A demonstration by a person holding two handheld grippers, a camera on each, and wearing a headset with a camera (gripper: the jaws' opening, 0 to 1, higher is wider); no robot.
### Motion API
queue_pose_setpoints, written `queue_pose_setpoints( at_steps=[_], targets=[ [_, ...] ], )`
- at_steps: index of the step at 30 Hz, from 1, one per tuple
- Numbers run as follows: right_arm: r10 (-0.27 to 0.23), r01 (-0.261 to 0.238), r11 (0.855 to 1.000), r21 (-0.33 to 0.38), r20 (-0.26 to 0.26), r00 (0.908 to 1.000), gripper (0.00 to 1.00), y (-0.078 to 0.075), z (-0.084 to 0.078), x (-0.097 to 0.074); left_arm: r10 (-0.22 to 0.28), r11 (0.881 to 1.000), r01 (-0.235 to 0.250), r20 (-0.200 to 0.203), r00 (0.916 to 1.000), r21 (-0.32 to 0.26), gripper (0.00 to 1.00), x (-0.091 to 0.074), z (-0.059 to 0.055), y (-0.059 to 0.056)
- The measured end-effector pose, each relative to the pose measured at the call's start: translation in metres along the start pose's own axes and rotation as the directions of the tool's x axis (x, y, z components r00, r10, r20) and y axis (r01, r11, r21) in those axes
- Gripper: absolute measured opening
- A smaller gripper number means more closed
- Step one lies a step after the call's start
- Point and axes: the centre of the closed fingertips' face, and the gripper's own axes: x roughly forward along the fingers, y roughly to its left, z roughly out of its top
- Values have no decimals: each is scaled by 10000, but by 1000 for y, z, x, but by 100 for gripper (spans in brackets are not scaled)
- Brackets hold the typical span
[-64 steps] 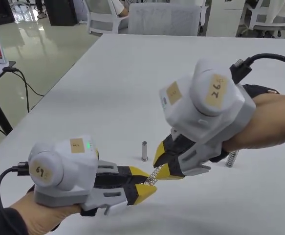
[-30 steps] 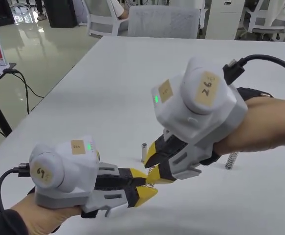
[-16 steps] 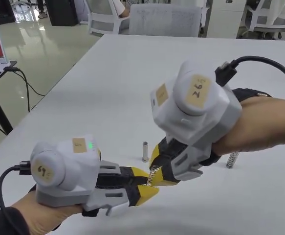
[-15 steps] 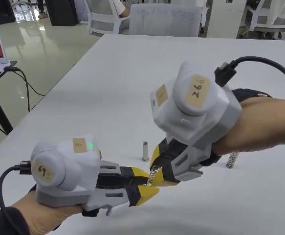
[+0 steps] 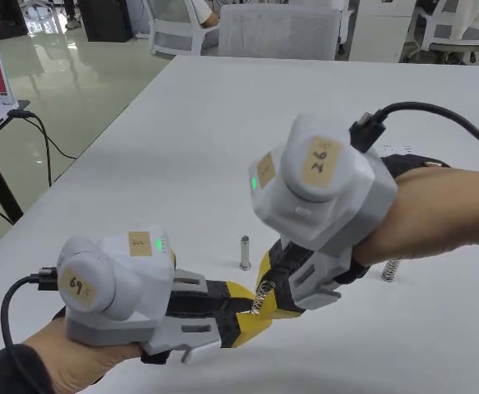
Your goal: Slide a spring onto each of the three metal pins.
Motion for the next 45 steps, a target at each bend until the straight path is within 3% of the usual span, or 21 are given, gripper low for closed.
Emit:
queue_pose_setpoints(
  at_steps=[29,45],
  targets=[
    [-126,126,9999,-21,-105,9999,8,-2,1,-2,135,9998,-133,162,9998,-169,3,0,2,3],
    [-331,332,9994,21,-128,9994,8,-5,-2,-6,327,9979,-315,202,9993,-559,14,-1,1,7]
  ],
)
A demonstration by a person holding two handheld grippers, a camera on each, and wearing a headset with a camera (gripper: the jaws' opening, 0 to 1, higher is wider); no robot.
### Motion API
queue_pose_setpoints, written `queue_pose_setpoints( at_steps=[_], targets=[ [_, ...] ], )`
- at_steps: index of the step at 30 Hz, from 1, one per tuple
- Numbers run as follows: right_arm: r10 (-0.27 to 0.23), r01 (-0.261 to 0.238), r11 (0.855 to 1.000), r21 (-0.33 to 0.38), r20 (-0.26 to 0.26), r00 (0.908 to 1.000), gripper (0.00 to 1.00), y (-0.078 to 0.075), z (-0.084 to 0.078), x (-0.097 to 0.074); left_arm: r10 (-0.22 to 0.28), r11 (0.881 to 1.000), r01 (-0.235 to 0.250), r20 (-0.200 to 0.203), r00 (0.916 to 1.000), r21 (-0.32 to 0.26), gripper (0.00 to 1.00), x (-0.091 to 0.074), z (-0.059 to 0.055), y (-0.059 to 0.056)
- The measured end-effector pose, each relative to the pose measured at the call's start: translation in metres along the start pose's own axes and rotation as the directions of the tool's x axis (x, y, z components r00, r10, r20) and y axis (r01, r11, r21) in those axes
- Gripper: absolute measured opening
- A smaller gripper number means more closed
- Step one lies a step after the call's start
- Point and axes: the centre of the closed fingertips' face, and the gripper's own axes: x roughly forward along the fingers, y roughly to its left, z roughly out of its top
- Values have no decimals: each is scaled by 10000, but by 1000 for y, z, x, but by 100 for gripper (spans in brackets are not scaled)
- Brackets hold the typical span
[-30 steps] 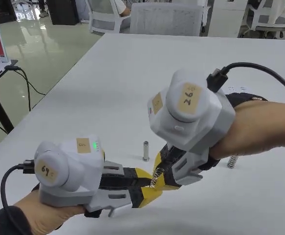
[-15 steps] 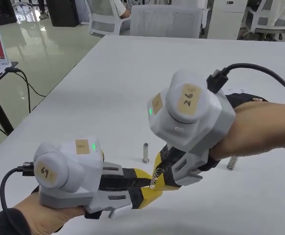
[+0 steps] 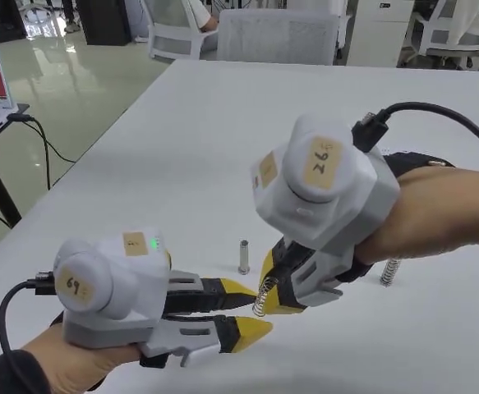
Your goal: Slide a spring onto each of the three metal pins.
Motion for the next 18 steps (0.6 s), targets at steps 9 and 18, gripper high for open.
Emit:
queue_pose_setpoints(
  at_steps=[9,18],
  targets=[
    [-57,57,10000,48,1,10000,8,-3,-2,0,260,9994,-260,7,9997,-233,21,-1,-2,6],
    [-94,94,9999,83,12,10000,8,-6,-3,-1,499,9978,-500,-34,9987,-440,28,-3,-4,12]
  ],
)
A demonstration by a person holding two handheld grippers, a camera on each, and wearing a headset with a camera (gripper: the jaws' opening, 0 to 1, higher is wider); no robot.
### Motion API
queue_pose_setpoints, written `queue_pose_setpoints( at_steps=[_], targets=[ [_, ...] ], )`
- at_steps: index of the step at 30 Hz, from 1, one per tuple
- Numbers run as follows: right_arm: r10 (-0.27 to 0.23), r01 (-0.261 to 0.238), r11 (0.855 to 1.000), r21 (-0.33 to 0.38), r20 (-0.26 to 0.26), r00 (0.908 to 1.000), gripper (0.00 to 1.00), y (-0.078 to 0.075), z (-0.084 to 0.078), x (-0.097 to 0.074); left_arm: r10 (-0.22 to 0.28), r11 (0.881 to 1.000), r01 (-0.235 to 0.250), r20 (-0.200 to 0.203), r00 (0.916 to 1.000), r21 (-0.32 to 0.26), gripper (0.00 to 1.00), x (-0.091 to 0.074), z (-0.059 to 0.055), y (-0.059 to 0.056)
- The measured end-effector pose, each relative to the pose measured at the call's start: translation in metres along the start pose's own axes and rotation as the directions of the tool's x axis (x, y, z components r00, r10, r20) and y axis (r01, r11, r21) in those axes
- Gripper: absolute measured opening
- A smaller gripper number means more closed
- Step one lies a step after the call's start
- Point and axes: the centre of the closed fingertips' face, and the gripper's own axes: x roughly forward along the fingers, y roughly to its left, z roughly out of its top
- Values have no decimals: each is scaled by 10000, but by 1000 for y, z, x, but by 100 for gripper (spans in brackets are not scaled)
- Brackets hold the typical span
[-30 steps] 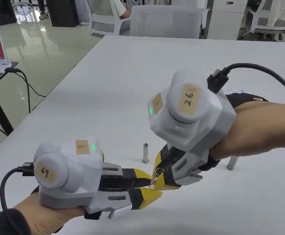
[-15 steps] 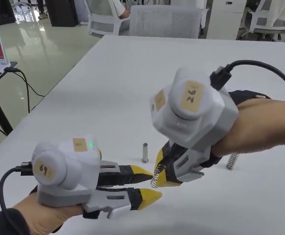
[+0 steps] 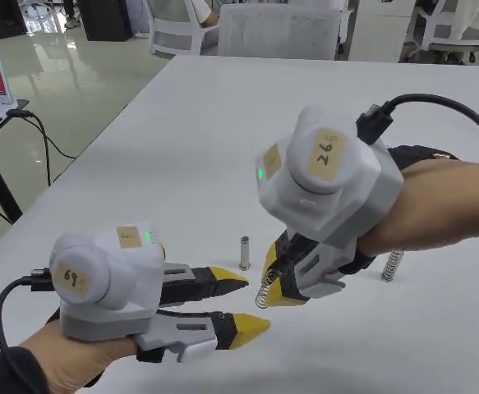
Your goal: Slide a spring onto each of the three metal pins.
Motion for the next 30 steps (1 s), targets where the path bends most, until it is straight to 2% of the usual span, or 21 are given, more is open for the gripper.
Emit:
queue_pose_setpoints(
  at_steps=[8,30],
  targets=[
    [-48,48,10000,28,-27,10000,8,-3,-2,-1,232,9997,-232,5,9997,-124,34,-2,0,5],
    [-140,140,9999,95,-70,9999,8,-7,-5,-4,587,9978,-586,11,9983,-308,44,-4,-1,12]
  ],
)
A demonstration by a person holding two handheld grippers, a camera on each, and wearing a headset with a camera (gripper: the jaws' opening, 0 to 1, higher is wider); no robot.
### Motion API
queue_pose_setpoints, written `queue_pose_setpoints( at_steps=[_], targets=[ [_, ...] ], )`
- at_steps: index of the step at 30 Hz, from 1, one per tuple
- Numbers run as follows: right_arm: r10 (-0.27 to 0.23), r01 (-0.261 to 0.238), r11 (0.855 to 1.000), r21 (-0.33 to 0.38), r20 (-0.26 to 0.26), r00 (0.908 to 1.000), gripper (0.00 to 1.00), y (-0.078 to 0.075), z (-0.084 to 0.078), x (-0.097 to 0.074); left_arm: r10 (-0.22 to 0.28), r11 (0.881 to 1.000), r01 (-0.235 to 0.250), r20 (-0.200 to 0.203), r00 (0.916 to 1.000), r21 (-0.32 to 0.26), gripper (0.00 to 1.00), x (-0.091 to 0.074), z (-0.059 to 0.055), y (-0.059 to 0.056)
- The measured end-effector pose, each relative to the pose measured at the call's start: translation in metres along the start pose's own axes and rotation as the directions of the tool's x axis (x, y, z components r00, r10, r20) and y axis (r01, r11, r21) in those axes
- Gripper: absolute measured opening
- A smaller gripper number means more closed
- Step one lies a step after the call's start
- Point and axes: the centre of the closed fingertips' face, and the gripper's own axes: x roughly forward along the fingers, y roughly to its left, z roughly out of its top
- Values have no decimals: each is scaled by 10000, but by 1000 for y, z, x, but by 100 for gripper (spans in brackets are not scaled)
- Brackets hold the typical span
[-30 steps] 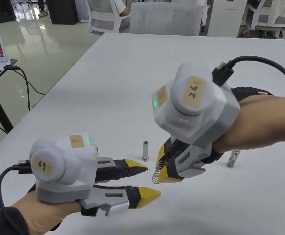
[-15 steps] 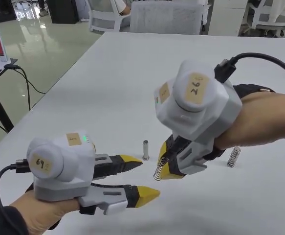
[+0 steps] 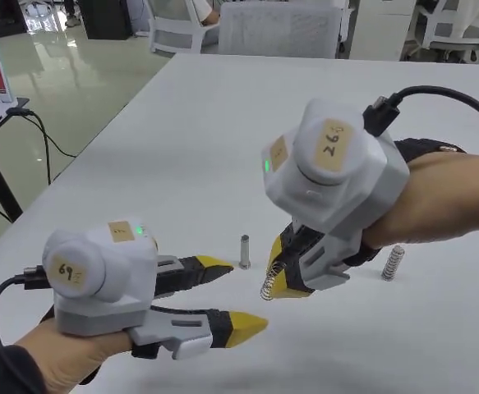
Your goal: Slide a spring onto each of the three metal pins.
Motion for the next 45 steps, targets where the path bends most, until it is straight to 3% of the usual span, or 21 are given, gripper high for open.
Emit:
queue_pose_setpoints(
  at_steps=[34,45],
  targets=[
    [-82,82,10000,13,-101,9999,8,-2,-1,-4,738,9968,-731,202,9971,-315,62,-4,3,15],
    [-151,151,9999,18,-144,9998,8,-9,-1,-6,908,9952,-898,231,9956,-395,67,-4,2,18]
  ],
)
